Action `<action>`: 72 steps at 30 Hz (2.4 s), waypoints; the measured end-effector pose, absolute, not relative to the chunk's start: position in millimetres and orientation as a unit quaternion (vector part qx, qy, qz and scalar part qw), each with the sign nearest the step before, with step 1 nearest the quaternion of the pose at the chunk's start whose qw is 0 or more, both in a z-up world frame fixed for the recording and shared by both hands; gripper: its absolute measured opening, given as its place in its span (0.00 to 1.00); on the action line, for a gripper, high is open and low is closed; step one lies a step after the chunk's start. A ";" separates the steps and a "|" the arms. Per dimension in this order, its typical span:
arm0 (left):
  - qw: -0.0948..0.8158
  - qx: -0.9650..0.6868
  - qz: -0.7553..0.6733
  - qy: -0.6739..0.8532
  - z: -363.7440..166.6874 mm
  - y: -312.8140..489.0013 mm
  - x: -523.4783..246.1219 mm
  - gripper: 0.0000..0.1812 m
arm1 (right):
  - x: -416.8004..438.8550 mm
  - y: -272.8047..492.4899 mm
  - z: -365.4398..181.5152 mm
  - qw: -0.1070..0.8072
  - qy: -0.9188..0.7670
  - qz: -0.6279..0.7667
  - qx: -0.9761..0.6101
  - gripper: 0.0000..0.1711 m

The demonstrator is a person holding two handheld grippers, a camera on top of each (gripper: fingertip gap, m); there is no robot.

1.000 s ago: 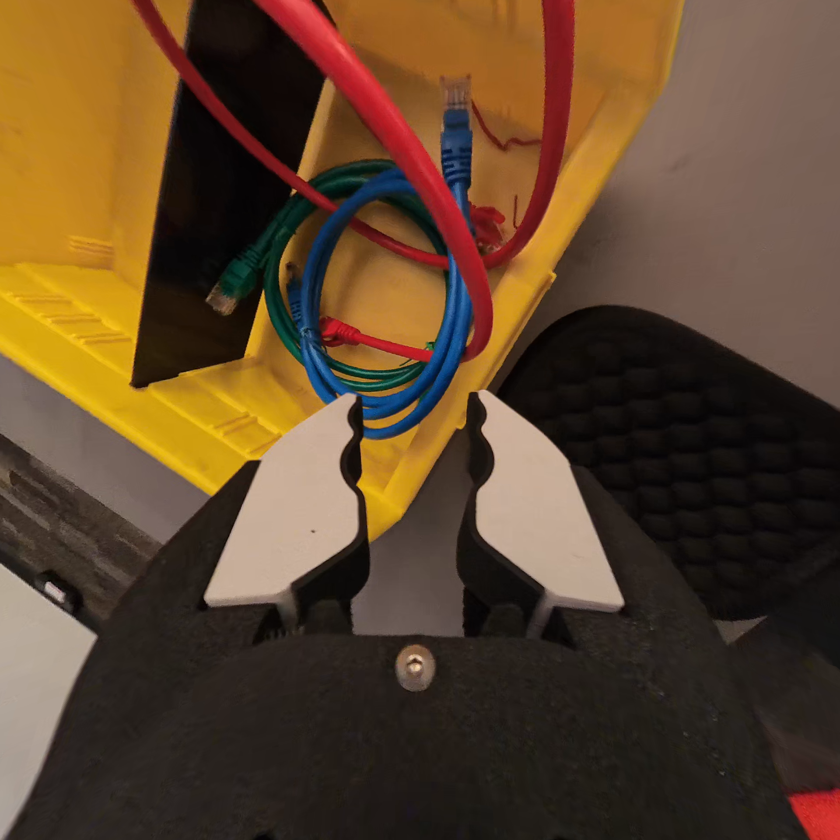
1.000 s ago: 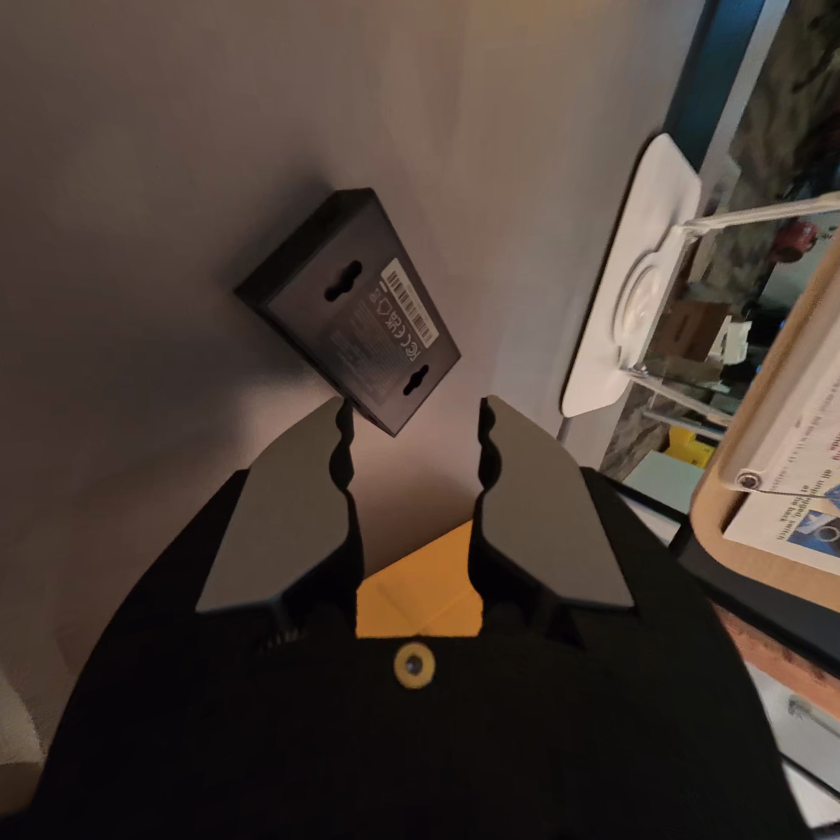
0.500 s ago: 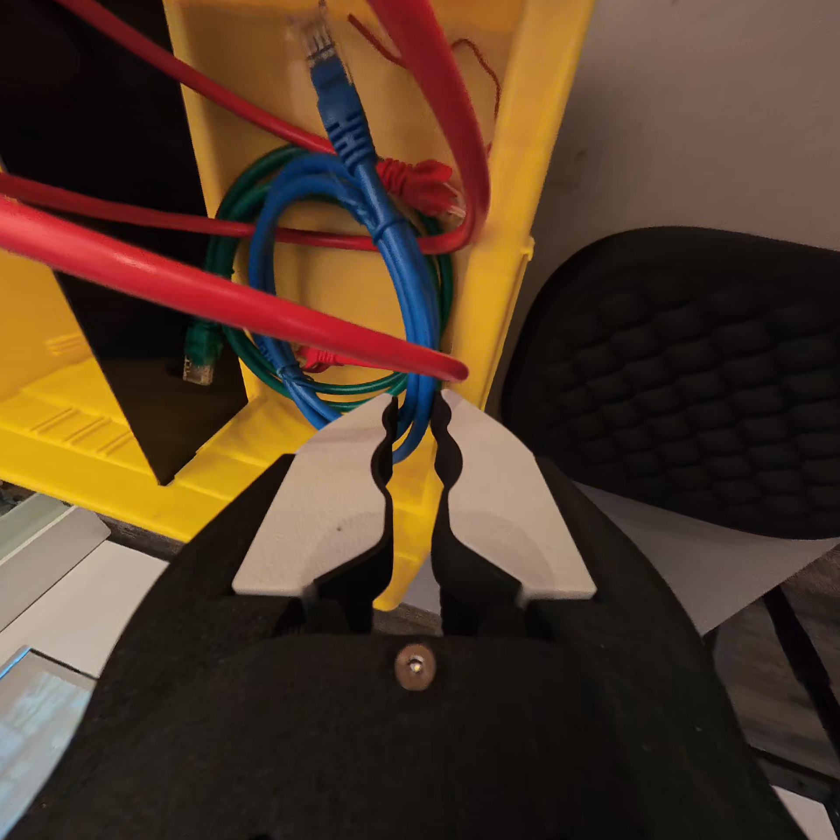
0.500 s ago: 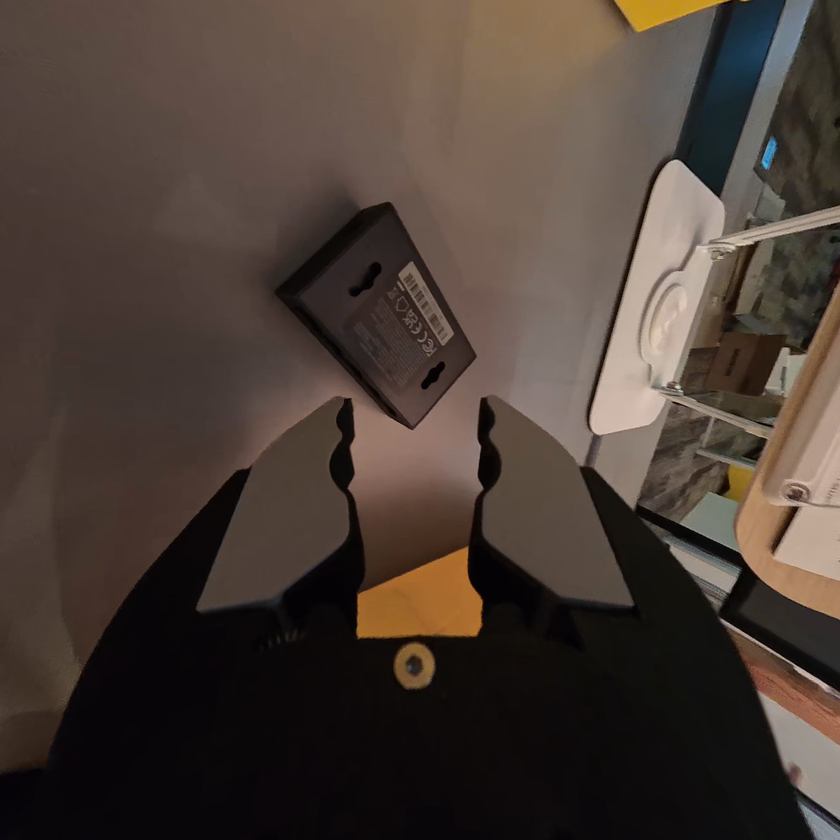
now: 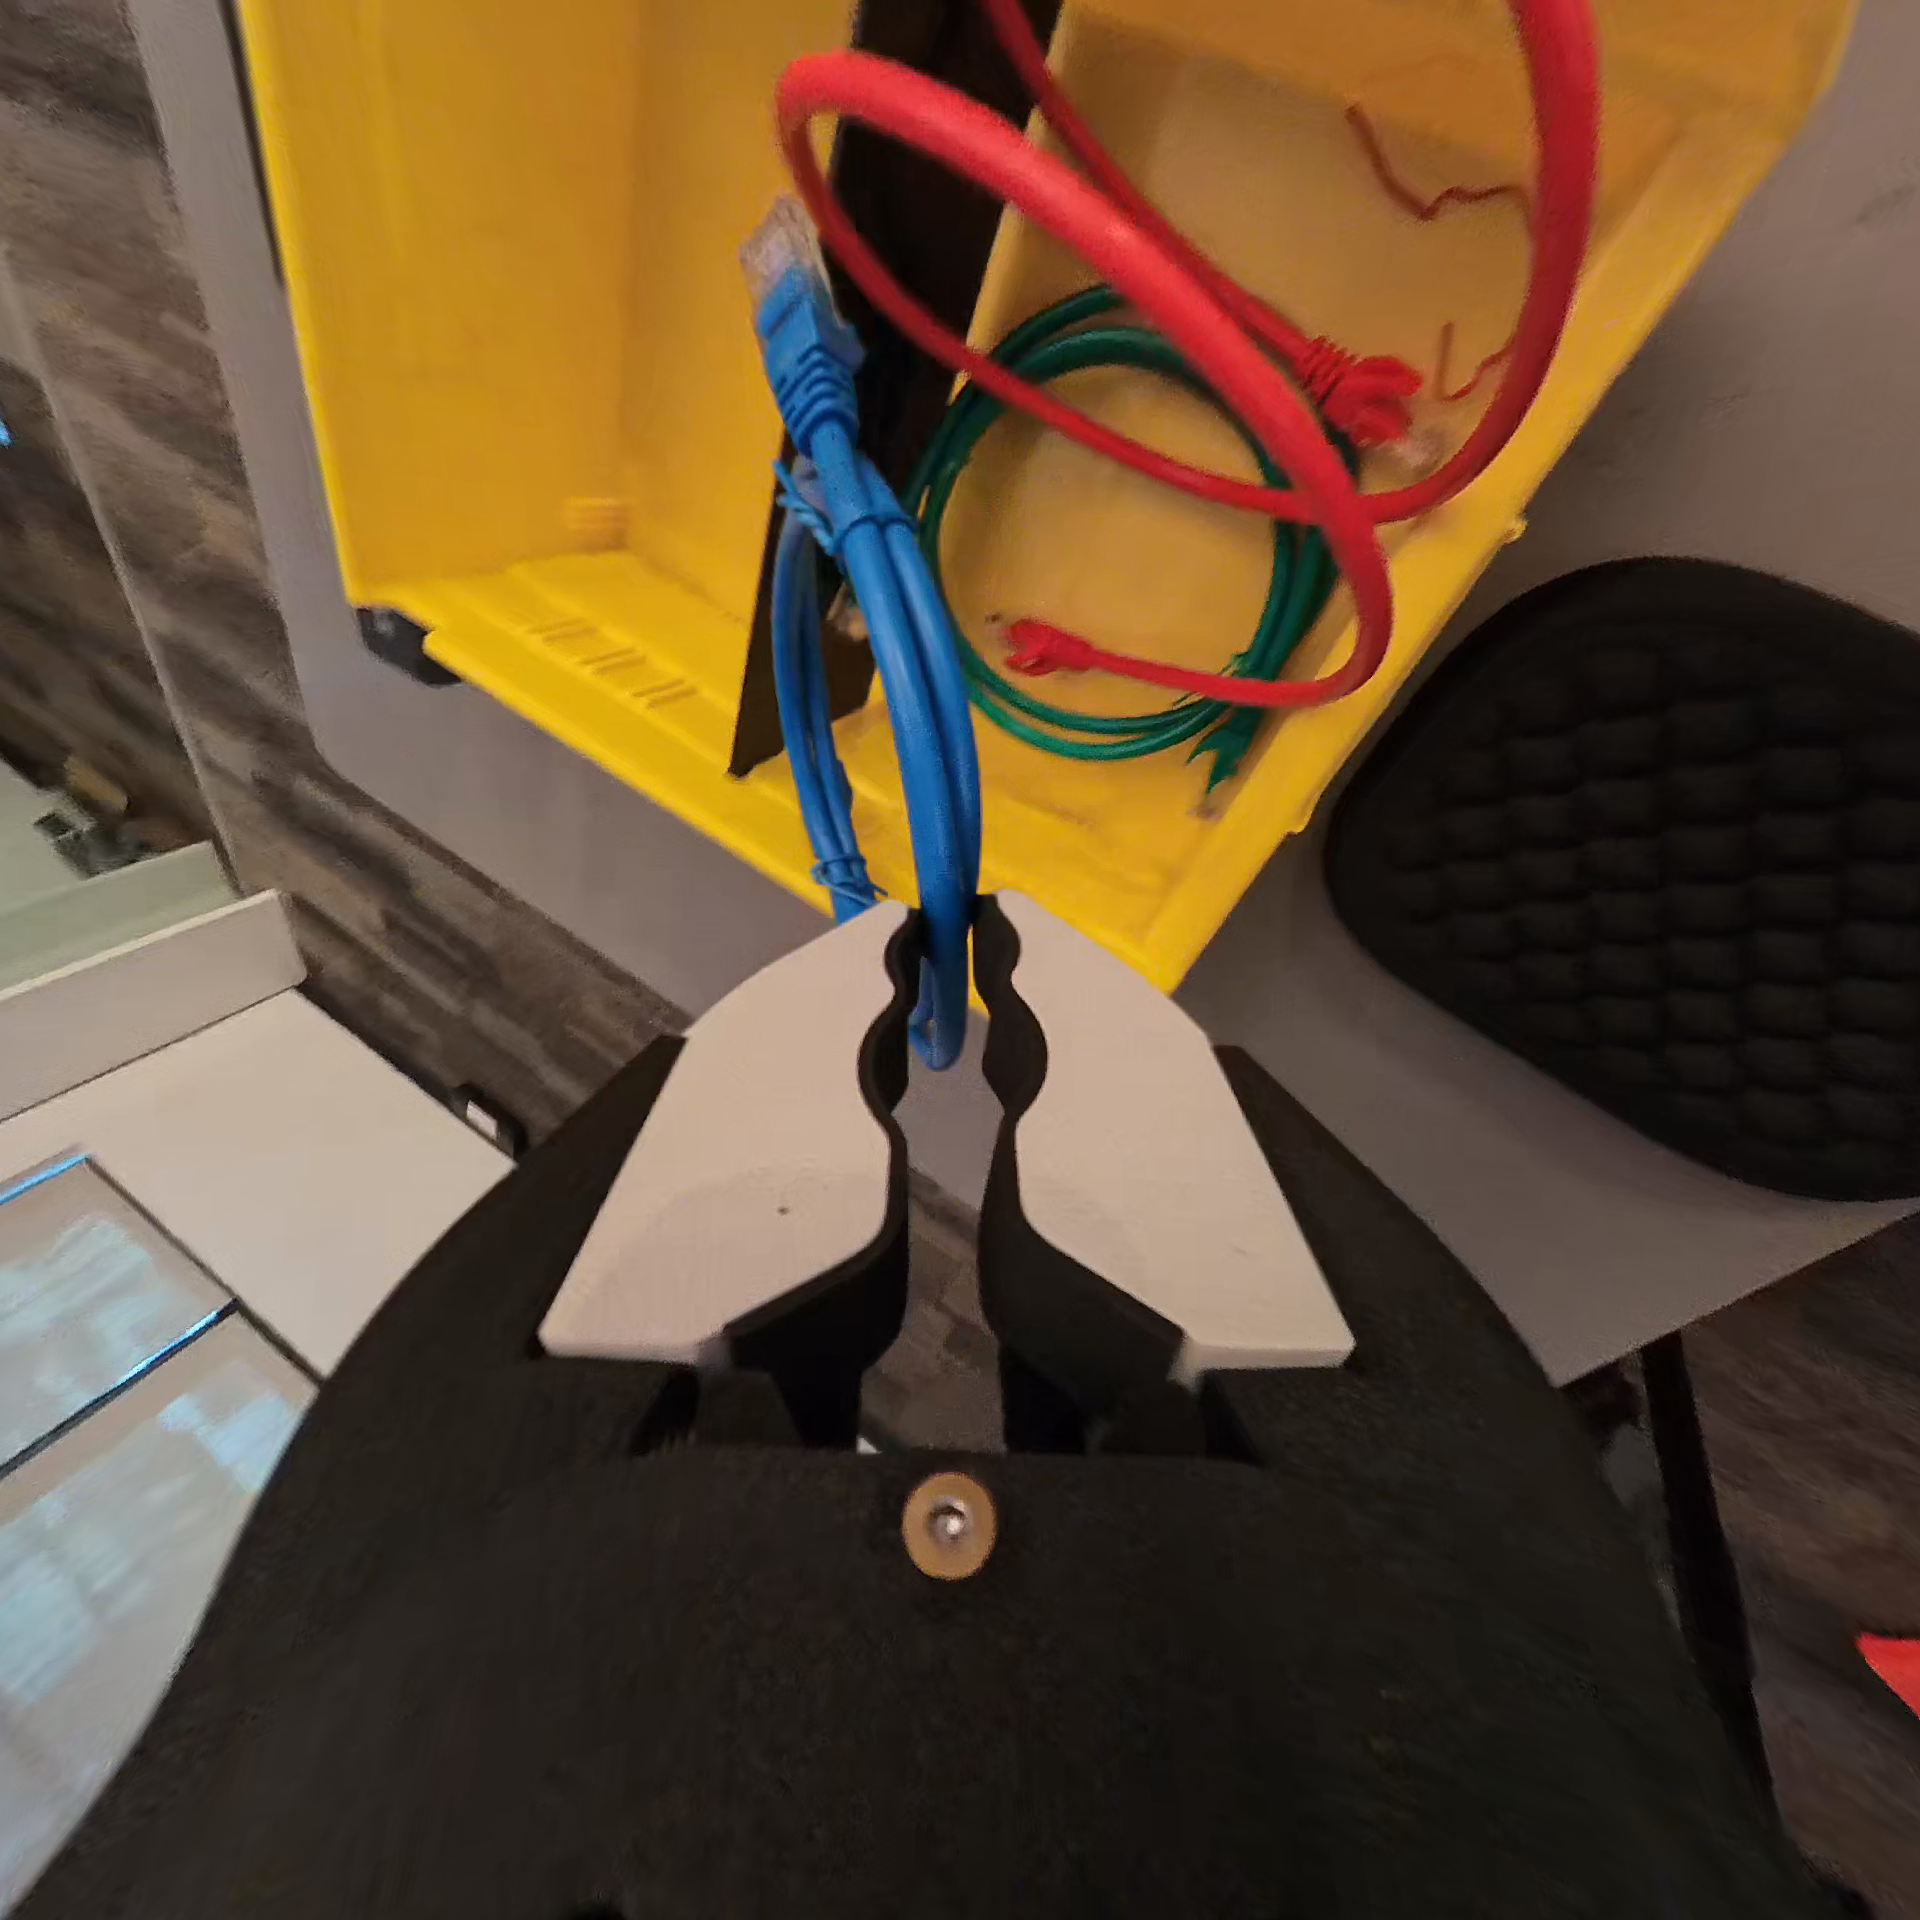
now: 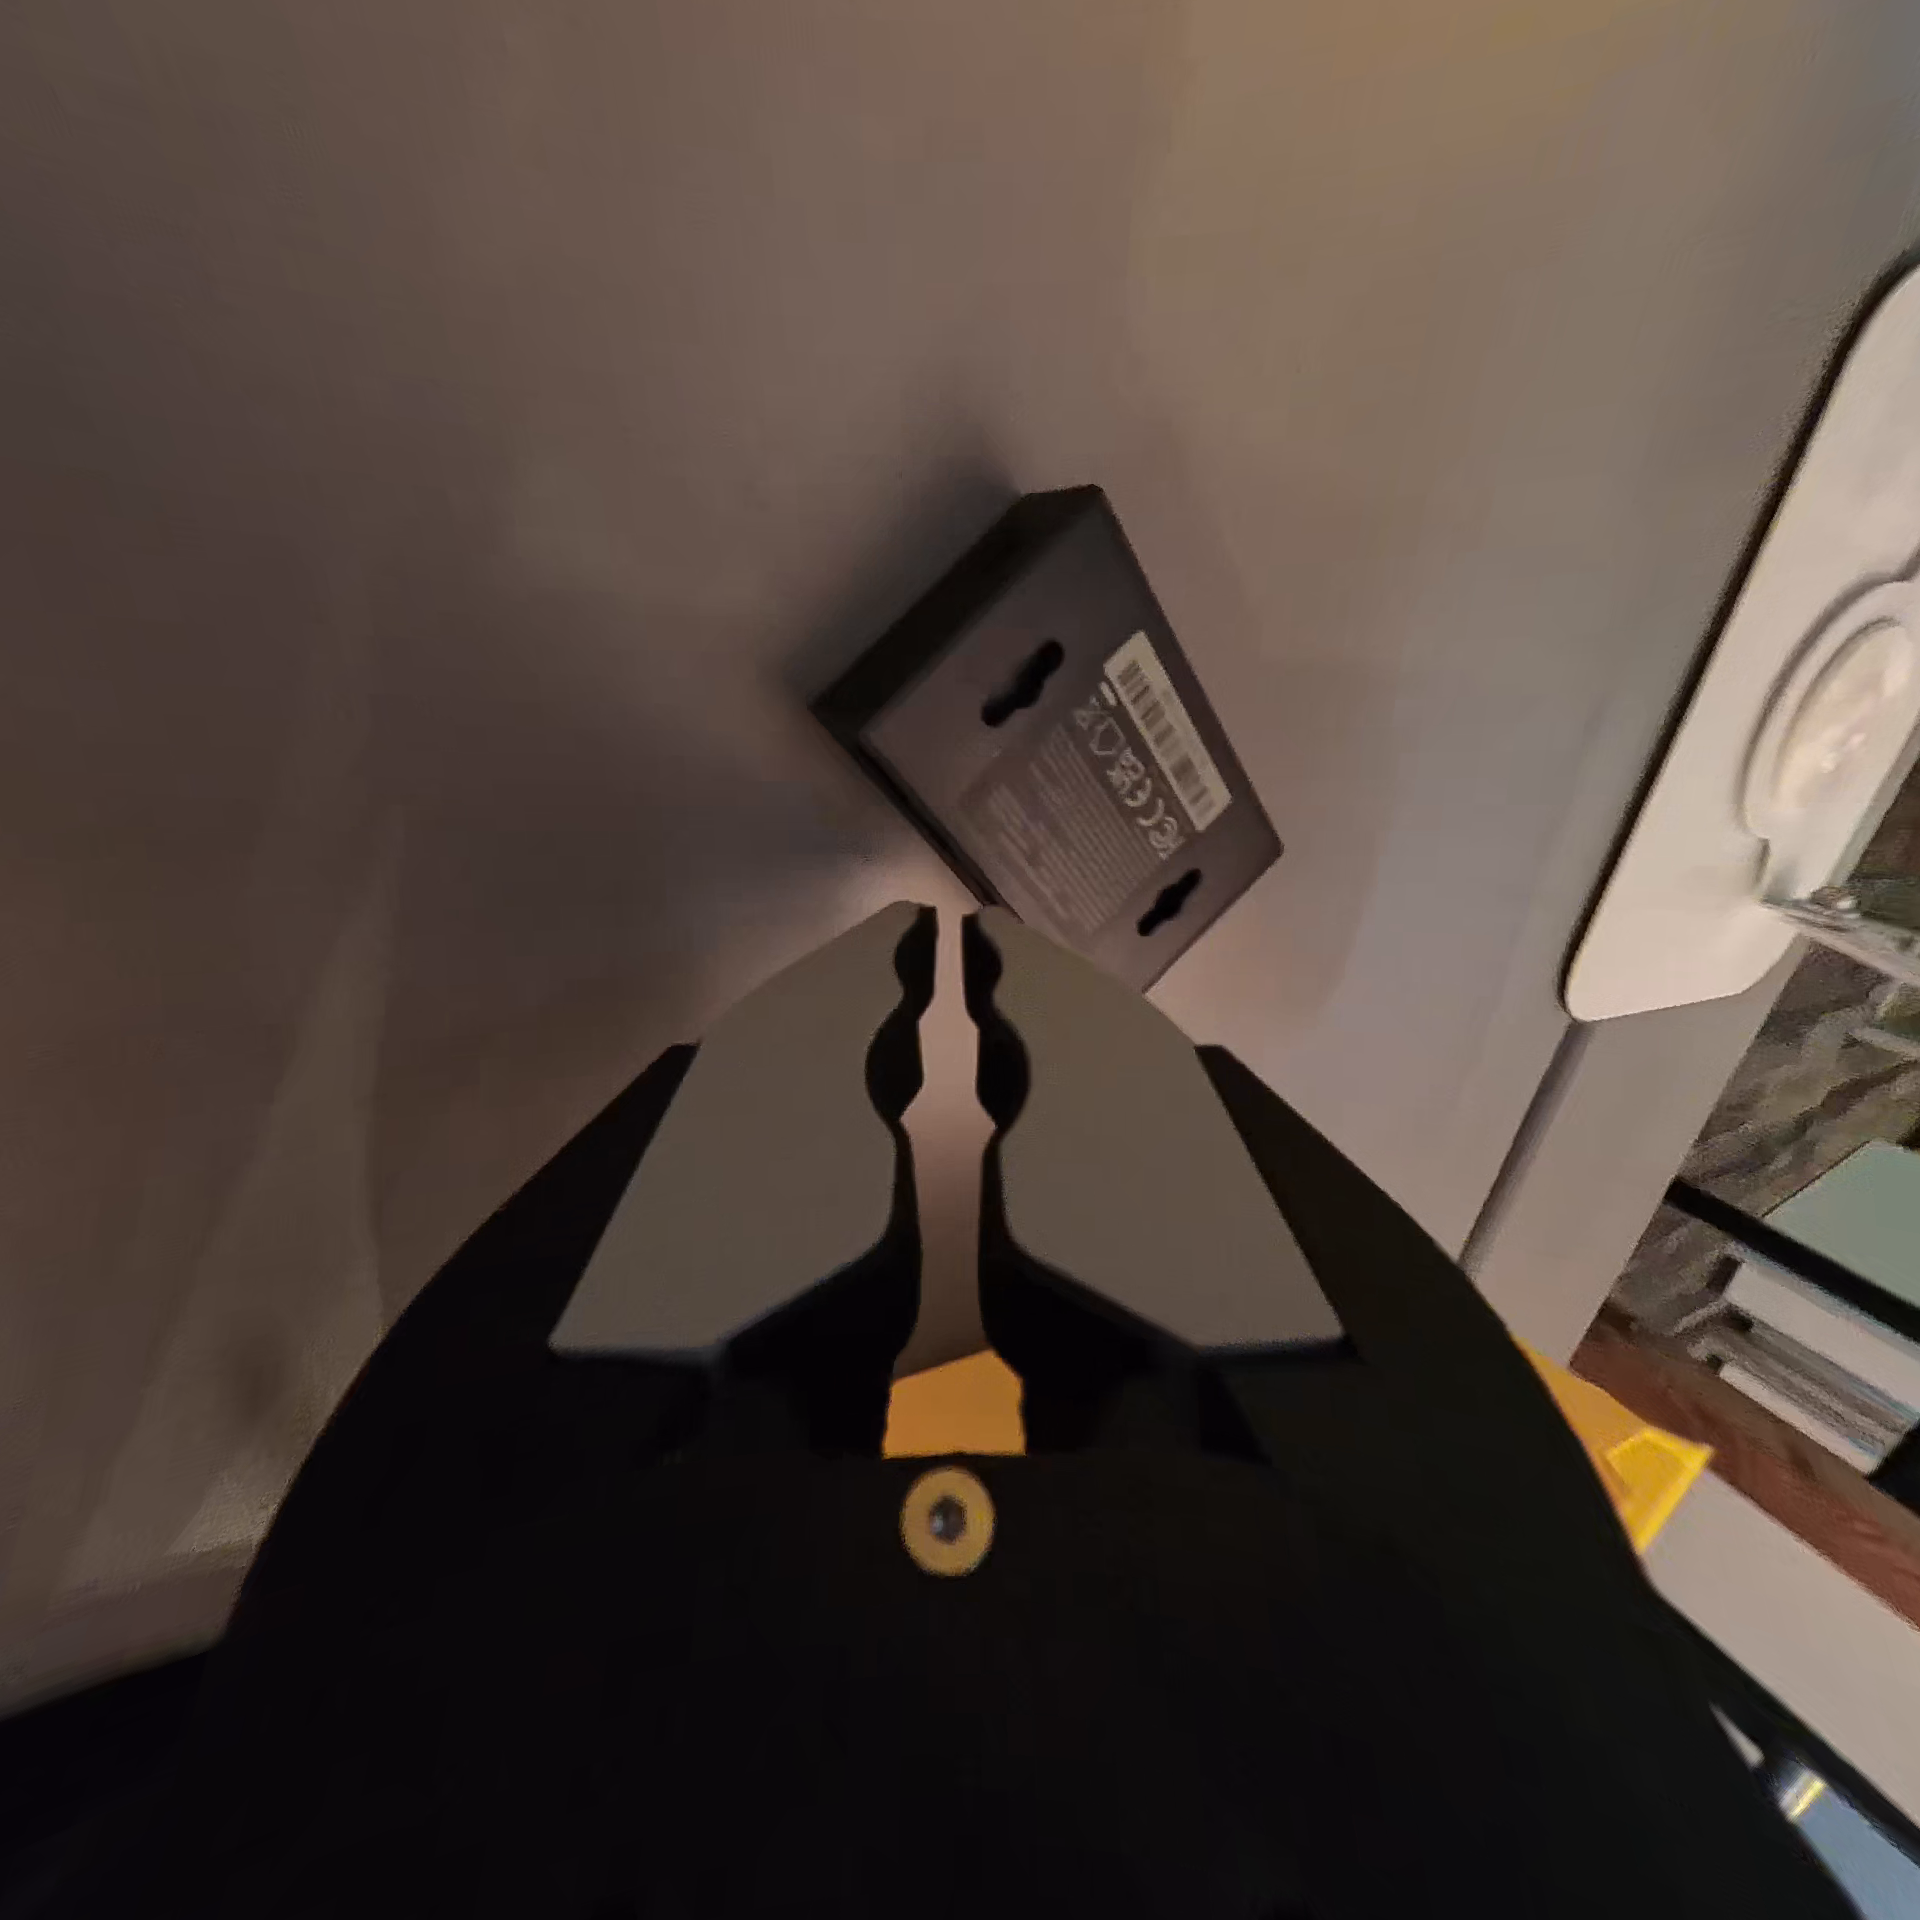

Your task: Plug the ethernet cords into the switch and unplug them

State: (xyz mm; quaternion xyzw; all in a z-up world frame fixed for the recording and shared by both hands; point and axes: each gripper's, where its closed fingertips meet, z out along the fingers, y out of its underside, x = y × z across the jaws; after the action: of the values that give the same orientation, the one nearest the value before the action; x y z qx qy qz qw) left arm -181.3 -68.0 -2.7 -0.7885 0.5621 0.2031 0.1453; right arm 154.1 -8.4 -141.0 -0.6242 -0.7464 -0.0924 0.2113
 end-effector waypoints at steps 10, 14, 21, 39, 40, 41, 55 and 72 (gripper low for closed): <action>0.210 -0.793 0.241 0.519 51.2 -69.4 -189.0 0.05 | 117.8 20.6 -155.7 0.252 -0.692 -0.147 -0.660 0.01; 0.252 -0.784 0.230 0.519 64.8 -75.6 -168.9 0.05 | 93.6 21.3 -153.9 0.276 -0.682 -0.108 -0.669 0.01; 0.301 -0.759 0.204 0.540 69.9 -96.1 -104.2 0.05 | 129.5 0.4 -84.4 0.287 -0.647 -0.006 -0.706 0.05; 0.274 -0.666 0.116 0.684 -97.0 -76.7 146.0 0.05 | 297.1 24.7 31.4 0.420 -0.476 0.038 -0.772 0.12; 0.272 -0.666 0.119 0.684 -104.7 -72.6 150.7 0.04 | 297.0 27.1 31.4 0.420 -0.470 0.039 -0.775 0.12; 0.268 -0.665 0.119 0.687 -112.0 -70.1 154.5 0.04 | 294.2 28.6 31.4 0.421 -0.468 0.045 -0.776 0.12; 0.386 -0.755 -0.071 0.525 -78.5 -73.6 156.0 0.19 | 243.2 32.6 5.7 0.402 -0.484 0.118 -0.768 0.14; 0.499 -0.833 0.080 0.224 -23.0 -79.7 -74.7 0.45 | 243.6 44.4 -9.8 0.388 -0.492 0.060 -0.777 0.15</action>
State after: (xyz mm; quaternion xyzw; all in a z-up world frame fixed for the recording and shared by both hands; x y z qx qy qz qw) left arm -74.7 -79.7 -23.0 -0.8332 0.2244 0.0802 0.4990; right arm 243.6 44.4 -9.8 -0.7766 -0.4924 0.0601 0.3884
